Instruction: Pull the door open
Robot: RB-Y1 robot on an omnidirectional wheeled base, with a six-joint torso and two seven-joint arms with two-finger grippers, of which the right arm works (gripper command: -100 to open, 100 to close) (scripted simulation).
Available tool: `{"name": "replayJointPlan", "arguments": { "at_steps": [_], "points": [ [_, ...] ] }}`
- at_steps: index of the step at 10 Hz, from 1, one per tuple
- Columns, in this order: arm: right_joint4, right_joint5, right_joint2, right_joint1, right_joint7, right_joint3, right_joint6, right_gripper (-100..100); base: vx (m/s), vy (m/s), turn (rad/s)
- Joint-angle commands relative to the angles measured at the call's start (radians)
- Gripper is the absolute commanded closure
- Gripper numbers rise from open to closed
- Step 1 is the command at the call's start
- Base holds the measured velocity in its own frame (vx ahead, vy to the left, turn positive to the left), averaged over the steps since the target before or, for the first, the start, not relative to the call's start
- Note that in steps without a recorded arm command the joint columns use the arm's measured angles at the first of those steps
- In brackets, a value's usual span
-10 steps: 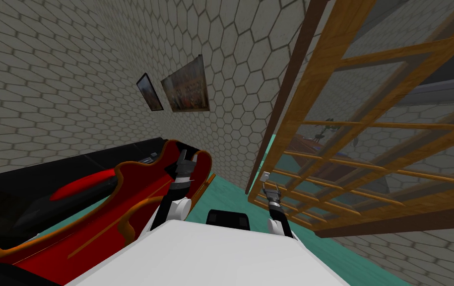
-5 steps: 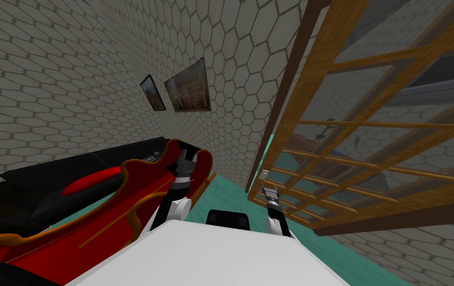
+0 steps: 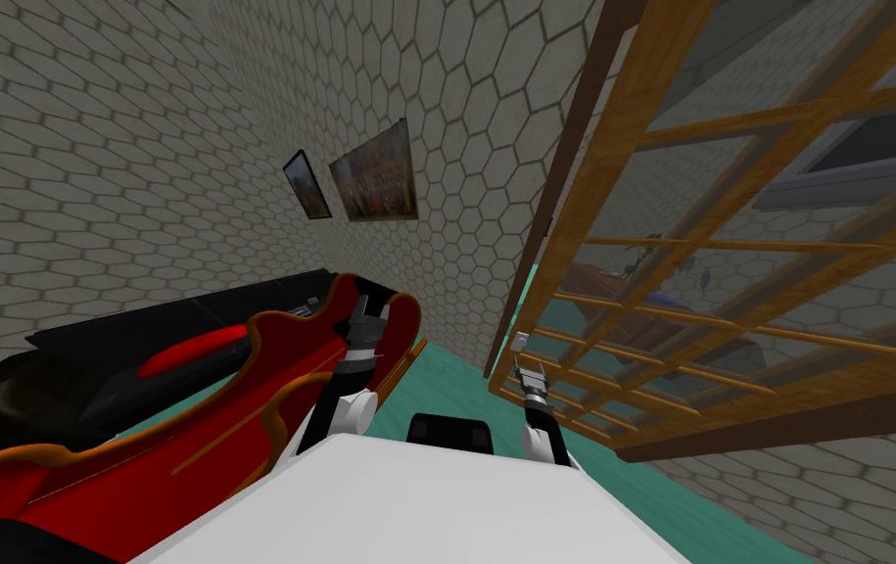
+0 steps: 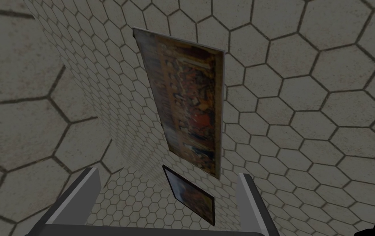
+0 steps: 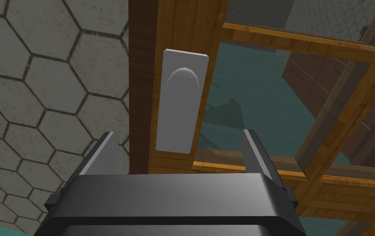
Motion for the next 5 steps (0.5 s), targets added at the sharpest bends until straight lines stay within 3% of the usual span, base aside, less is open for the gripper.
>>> {"name": "replayJointPlan", "arguments": {
  "at_steps": [1, 5],
  "points": [
    [-0.002, -0.014, 0.003, -0.002, -0.040, 0.007, 0.002, -100, -0.047, -0.011, 0.015],
    [-0.011, -0.050, 0.010, -0.005, -0.129, 0.024, 0.012, -100, -0.056, -0.005, 0.021]
  ]
}}
